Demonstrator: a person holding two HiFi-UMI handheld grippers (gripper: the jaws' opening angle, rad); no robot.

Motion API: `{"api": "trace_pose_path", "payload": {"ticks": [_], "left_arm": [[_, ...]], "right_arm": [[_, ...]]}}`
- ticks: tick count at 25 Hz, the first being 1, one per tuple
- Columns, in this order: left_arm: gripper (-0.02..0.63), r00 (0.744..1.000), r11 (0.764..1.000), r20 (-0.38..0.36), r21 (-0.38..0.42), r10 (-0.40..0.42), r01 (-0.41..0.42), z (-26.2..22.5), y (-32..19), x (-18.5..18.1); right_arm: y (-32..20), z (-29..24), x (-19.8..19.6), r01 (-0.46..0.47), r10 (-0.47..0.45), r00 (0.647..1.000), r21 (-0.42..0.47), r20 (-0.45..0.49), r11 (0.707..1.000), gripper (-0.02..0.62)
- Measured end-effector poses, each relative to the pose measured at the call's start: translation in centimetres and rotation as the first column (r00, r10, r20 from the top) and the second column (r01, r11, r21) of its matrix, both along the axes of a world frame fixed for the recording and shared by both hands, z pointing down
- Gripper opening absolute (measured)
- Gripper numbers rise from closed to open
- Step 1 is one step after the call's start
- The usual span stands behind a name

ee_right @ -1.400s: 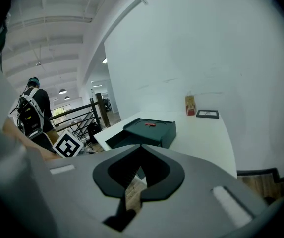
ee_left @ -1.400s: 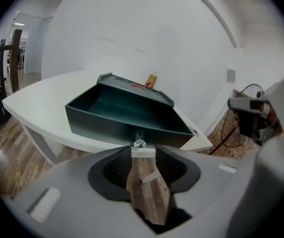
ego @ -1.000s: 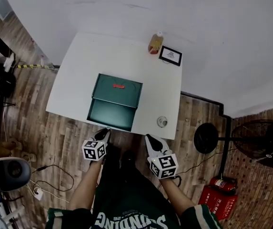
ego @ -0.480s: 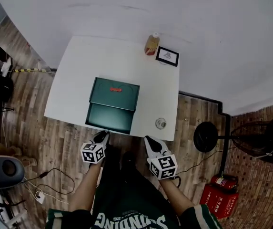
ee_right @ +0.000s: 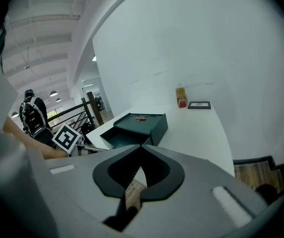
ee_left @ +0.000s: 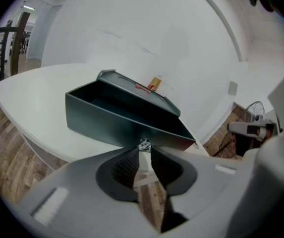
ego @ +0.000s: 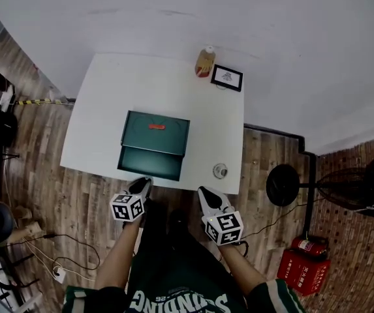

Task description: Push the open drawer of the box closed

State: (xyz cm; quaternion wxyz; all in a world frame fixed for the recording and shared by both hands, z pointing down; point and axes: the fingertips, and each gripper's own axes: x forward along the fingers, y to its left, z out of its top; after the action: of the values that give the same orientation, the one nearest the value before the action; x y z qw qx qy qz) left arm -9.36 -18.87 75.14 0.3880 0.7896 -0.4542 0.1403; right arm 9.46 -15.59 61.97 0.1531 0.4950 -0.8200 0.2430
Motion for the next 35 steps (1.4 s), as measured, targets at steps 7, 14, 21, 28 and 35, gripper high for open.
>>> {"api": "trace_pose_path", "payload": {"ticks": [7,14,21,28,35], "left_arm": [[0.117,1.000,1.000,-0.007,-0.021,0.018,-0.018,0.2,-2.6,0.7],[0.117,0.998,0.997,0.009,-0.041,0.061,-0.060,0.0,-5.6,1.6],[0.117,0.998,0.996,-0.030,-0.068,0.054,-0.056,0.1,-7.7,1.9],[0.116,0.998,0.995,-0.037,-0.088,0.045,-0.048,0.0,-9.1,2.0],[0.121,0.996,0.996,-0.057,-0.053,0.062,-0.065,-0.7,-8.1,2.4]], "right_arm": [[-0.6,0.2,0.3,-0.034,0.034,0.999,-0.009,-0.001,0.999,0.002],[-1.2,0.4,1.2,-0.085,0.085,0.996,-0.015,-0.004,0.996,0.002],[-1.3,0.2,2.0,-0.116,0.116,0.993,-0.008,-0.008,0.993,0.002],[-0.4,0.2,2.8,-0.130,0.130,0.991,-0.008,-0.010,0.991,0.002],[0.6,0.2,2.9,-0.113,0.113,0.994,-0.011,-0.009,0.994,0.002]]}}
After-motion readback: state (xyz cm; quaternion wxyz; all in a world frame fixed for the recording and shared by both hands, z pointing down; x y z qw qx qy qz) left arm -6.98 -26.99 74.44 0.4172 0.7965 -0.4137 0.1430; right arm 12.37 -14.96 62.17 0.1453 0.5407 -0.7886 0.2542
